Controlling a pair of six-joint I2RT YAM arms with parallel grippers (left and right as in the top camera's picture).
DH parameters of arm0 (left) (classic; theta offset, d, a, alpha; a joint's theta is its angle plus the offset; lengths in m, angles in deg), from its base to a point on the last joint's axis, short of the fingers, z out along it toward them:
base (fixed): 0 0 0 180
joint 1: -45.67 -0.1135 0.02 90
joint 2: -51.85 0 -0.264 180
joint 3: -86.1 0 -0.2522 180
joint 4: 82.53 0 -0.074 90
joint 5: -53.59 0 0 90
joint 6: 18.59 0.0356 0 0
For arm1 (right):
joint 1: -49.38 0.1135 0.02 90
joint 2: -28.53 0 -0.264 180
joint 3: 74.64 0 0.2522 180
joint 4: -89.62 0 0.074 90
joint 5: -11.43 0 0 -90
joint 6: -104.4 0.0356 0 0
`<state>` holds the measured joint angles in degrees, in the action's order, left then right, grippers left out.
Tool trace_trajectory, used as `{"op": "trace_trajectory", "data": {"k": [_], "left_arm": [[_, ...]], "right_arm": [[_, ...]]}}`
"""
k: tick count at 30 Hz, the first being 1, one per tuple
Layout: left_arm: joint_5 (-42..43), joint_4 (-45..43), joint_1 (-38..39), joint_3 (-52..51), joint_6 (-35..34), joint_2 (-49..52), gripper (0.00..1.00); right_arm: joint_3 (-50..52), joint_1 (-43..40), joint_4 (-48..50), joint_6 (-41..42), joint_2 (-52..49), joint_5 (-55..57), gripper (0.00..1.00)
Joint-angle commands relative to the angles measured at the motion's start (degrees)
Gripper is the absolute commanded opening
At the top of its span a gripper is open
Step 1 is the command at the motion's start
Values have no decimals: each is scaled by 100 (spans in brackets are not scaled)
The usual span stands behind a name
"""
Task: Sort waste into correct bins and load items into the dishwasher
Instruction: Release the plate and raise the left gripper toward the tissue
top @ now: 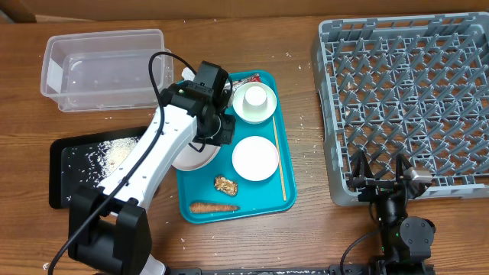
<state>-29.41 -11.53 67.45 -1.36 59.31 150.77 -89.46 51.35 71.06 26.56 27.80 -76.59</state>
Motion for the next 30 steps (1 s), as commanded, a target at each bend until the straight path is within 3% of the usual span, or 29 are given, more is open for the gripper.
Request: {"op": "trace_trajectory", "data": {"k": [1,20,22,24,30], "left_arm": [[103,-81,55,-66,-79,87,4],[142,-144,249,-74,-83,105,4],[138,-142,260,-74,-81,111,7],[140,-146,267,-74,-81,111,17],[138,-146,264,-74,-79,111,16]], "right_arm": [[59,22,17,-22,57,72,100],[59,22,20,-22,57,72,100],[59,22,20,-22,57,70,100],[59,22,17,-22,57,72,100],[59,22,17,-22,57,72,100]]}}
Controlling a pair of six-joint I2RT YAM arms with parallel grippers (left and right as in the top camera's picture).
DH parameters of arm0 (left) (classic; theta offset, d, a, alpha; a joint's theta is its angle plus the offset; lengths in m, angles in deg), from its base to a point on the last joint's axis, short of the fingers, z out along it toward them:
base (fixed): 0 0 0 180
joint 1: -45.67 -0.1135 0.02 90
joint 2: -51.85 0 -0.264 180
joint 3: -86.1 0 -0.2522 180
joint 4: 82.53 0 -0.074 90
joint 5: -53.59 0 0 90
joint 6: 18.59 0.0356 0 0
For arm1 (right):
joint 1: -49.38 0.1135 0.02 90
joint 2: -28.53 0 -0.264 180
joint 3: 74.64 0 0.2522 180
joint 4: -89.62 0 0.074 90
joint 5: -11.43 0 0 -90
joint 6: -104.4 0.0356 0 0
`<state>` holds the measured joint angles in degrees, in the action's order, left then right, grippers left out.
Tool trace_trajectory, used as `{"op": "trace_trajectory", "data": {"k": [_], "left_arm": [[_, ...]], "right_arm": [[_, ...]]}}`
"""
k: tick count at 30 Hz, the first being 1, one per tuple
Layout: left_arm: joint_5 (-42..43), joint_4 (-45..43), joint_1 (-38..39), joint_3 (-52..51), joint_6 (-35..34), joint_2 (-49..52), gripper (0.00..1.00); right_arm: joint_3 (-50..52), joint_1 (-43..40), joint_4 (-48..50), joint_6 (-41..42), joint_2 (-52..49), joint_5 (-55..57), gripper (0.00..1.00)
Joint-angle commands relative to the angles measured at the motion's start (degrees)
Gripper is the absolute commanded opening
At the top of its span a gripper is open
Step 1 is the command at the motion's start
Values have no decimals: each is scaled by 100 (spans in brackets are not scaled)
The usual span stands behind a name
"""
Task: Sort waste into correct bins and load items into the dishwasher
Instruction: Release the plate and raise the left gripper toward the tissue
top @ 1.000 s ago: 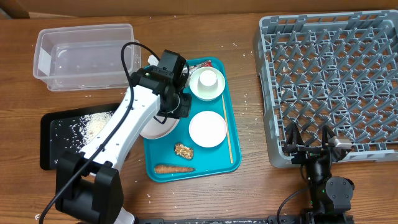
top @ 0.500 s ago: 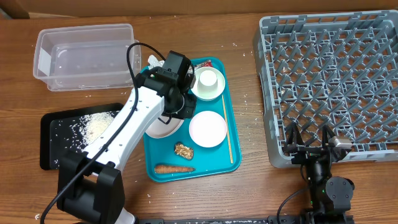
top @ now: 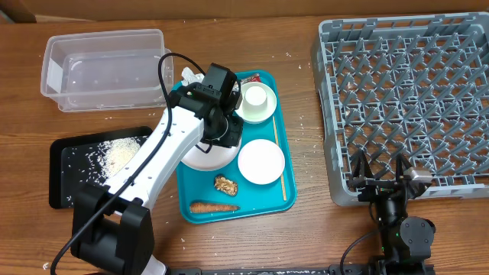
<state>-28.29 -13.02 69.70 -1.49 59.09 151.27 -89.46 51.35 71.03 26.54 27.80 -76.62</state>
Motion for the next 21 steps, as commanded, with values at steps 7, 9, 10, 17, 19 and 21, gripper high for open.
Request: {"op": "trace_trajectory", "data": {"k": [7,9,10,17,19,21], "left_arm": [[28,52,33,24,9,55,11],[26,192,31,199,9,55,11],[22,269,31,304,11,55,11],[-638,518,24,750,48,55,14],[-730,555,20,750,48,55,21],[-721,555,2,750,50,55,44]], "right_arm": [[59,22,22,-20,57,72,100],[59,22,22,-20,57,74,100],[59,22,22,-20,57,74,100],[59,22,20,-20,57,74,100],[59,22,20,-20,57,74,100],[59,22,20,-20,57,74,100]]}}
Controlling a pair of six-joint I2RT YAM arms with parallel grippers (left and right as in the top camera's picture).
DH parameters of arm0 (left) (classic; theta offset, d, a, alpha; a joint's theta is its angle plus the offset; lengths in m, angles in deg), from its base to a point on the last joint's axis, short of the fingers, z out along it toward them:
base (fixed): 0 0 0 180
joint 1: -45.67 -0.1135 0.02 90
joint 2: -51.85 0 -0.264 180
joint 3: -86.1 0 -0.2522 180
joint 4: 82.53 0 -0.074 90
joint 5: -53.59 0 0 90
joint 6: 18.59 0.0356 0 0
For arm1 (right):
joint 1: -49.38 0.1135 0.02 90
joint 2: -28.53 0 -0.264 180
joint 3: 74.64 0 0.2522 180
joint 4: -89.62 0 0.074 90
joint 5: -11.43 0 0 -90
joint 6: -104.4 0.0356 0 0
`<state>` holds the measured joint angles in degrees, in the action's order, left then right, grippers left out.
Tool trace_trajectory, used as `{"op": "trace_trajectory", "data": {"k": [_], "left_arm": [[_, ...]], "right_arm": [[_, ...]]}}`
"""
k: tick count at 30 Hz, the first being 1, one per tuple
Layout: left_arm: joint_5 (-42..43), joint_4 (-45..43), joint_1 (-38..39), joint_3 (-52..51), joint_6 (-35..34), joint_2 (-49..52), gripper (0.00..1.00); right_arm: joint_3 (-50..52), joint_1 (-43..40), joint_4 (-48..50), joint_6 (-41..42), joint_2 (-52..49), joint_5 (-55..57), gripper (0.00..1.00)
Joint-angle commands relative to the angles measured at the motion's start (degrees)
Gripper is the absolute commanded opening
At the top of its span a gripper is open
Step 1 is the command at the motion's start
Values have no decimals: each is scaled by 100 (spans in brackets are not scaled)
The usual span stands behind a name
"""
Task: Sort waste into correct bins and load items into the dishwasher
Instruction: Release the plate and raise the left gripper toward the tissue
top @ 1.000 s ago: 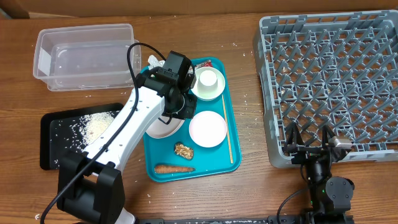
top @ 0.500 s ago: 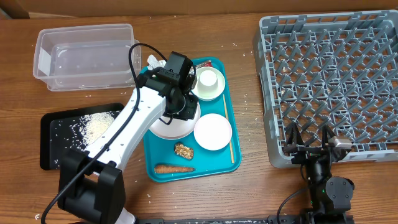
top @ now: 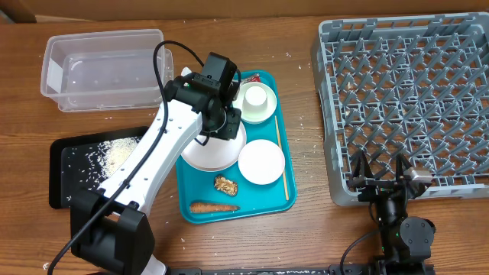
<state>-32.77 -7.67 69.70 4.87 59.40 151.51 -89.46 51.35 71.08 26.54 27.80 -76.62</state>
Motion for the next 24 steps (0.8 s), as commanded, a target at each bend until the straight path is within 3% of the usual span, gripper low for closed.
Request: {"op": "trace_trajectory", "data": {"k": [1,2,3,5,6,10,16,19,22,24], "left_arm": [[-258,22,-4,114,22,31,38],[-260,24,-7,114,24,31,28],[-254,24,-4,114,22,31,24],[-212,22,-4,116,22,31,26],[-214,17,-4,116,22,31,33],[-175,-66,-55,116,20,31,100],[-42,-181,-249,116,24,31,100],[-42,-452,-367,116,24,31,78],[48,-745,-498,184,24,31,76],[544,-850,-643,407,354,44,70]], "right_arm": [[59,22,15,-20,57,74,100],[59,22,17,-20,57,74,100],[59,22,17,-20,57,74,100],[59,22,17,-20,57,74,100],[59,22,17,-20,57,74,100],[59,22,15,-20,57,74,100],[59,22,17,-20,57,74,100],[59,22,17,-20,57,74,100],[59,22,17,-20,57,72,100],[59,22,17,-20,57,74,100]]}}
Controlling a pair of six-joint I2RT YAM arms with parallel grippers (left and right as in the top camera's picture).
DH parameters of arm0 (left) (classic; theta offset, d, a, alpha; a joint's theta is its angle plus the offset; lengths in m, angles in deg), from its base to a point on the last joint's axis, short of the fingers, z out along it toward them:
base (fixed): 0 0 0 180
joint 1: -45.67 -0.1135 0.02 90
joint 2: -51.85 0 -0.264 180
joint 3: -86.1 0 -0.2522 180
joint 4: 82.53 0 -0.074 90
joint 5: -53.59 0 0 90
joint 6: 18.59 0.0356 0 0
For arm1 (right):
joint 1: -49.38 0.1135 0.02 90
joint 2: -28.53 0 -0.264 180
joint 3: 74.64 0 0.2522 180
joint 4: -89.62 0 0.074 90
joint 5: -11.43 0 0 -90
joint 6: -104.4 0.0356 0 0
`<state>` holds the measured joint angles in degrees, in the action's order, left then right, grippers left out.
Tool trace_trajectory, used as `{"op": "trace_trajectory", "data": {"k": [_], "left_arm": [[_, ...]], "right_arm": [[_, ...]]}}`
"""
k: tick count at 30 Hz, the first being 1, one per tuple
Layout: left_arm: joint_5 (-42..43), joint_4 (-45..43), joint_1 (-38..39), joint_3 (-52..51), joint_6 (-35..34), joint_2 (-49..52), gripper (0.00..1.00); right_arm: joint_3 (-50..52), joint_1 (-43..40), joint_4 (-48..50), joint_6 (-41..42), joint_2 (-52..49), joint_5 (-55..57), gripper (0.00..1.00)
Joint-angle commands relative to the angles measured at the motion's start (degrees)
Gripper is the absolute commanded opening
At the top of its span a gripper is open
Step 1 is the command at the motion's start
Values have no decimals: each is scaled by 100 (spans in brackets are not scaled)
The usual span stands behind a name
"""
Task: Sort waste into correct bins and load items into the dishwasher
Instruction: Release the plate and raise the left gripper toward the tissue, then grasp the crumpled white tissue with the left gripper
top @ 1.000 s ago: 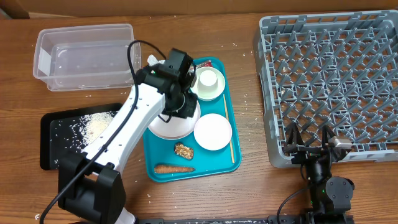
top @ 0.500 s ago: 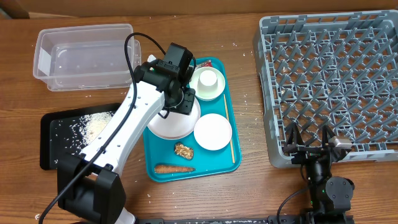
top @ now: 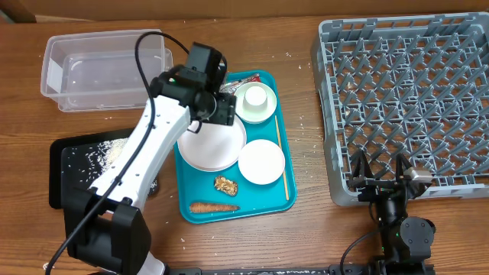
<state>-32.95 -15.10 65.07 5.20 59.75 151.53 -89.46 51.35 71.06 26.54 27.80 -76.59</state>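
Observation:
A teal tray (top: 187,200) holds a large white plate (top: 212,147), a smaller white plate (top: 261,162), a white cup in a bowl (top: 255,100), a carrot (top: 213,207), a brown food scrap (top: 225,184), a chopstick (top: 284,164) and a red wrapper (top: 258,77). My left gripper (top: 220,114) is at the large plate's far rim and seems shut on it; its fingertips are hidden under the wrist. The grey dish rack (top: 405,92) fills the right side. My right gripper (top: 380,169) rests open at the rack's near edge.
A black tray (top: 65,179) scattered with rice lies at the left, and a clear plastic bin (top: 103,69) stands behind it. Rice grains dot the wood around the teal tray. The left arm's white links cross over the black tray's right end.
The left gripper has shifted a little to the back and left. The large plate has come with it and now shows almost whole on the teal tray. The right arm has not moved.
First the large plate sat under the left arm at the teal tray's left edge, mostly hidden. Then gripper and plate stood further right over the tray. By now the plate lies inside the tray, left of the smaller plate, with the gripper at its far rim.

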Motion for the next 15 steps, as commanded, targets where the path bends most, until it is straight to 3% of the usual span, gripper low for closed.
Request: {"op": "trace_trajectory", "data": {"k": [1,5,7,15], "left_arm": [[741,-26,-219,496,472,63,70],[417,439,-343,1239,656,291,80],[240,466,-363,1515,654,450,81],[-94,-529,-363,1576,737,1303,82]], "right_arm": [[59,22,17,-20,57,72,100],[59,22,20,-20,57,70,100],[59,22,20,-20,57,70,100],[59,22,20,-20,57,70,100]]}}
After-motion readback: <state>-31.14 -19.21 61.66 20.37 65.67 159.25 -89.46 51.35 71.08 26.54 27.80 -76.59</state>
